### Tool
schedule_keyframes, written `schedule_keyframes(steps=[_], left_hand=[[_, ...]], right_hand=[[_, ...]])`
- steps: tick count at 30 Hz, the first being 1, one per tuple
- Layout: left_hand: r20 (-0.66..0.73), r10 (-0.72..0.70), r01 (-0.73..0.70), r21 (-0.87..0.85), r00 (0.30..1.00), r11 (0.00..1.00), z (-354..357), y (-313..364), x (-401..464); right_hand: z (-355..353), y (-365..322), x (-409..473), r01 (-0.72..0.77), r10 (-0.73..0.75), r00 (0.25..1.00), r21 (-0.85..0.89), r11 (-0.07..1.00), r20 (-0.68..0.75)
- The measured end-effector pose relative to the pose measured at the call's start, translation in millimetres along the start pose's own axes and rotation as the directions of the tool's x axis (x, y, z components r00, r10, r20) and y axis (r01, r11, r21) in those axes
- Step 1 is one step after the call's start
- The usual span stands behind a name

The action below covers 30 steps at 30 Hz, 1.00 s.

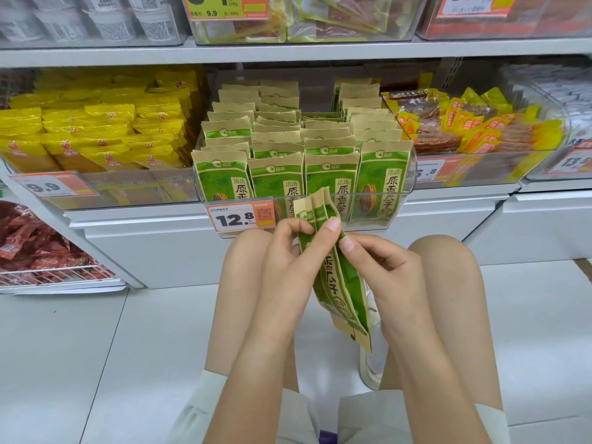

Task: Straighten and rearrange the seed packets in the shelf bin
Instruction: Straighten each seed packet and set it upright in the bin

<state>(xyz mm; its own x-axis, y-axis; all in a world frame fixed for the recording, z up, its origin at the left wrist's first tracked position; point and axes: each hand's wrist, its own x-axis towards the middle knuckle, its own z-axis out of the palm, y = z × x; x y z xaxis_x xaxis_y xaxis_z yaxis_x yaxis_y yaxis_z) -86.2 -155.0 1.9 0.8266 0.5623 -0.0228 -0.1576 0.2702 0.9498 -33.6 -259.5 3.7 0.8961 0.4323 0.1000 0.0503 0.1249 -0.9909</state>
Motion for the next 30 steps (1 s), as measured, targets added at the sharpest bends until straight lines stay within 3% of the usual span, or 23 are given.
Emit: schedule_keyframes(steps=[8,12,16,21,24,30], left_hand=[[-0.052,-0.049,0.05,0.022,0.997,0.998,0,1,1],[0.033,-0.099,0.098,0.049,0.995,0.994,2,-3,-1],[0.163,-0.137,0.104,0.198,0.977,0.975,1,-11,-4],[0.168,-0.16,0.092,0.351,0.973,0.932,-1,-19,-4],[0.112,-0.13,0.098,0.253,0.985,0.963,-1,-16,-2],[-0.051,-0.04,0.046,0.11,0.998,0.993,-2,6,-1]], right_hand=[[0,1,1,-0.031,0.029,0.997,-0.025,0.999,-0.077],[2,3,2,-0.006,-0.008,0.985,-0.081,0.997,-0.172],[-5,3,9,-0.004,-0.01,0.959,-0.049,0.999,-0.282],[-12,-3,16,0.024,-0.046,0.935,-0.066,0.998,-0.351],[-13,-2,16,0.011,-0.008,0.965,0.008,1.0,-0.264],[-16,6,7,-0.093,0.094,0.995,-0.016,0.996,0.029]])
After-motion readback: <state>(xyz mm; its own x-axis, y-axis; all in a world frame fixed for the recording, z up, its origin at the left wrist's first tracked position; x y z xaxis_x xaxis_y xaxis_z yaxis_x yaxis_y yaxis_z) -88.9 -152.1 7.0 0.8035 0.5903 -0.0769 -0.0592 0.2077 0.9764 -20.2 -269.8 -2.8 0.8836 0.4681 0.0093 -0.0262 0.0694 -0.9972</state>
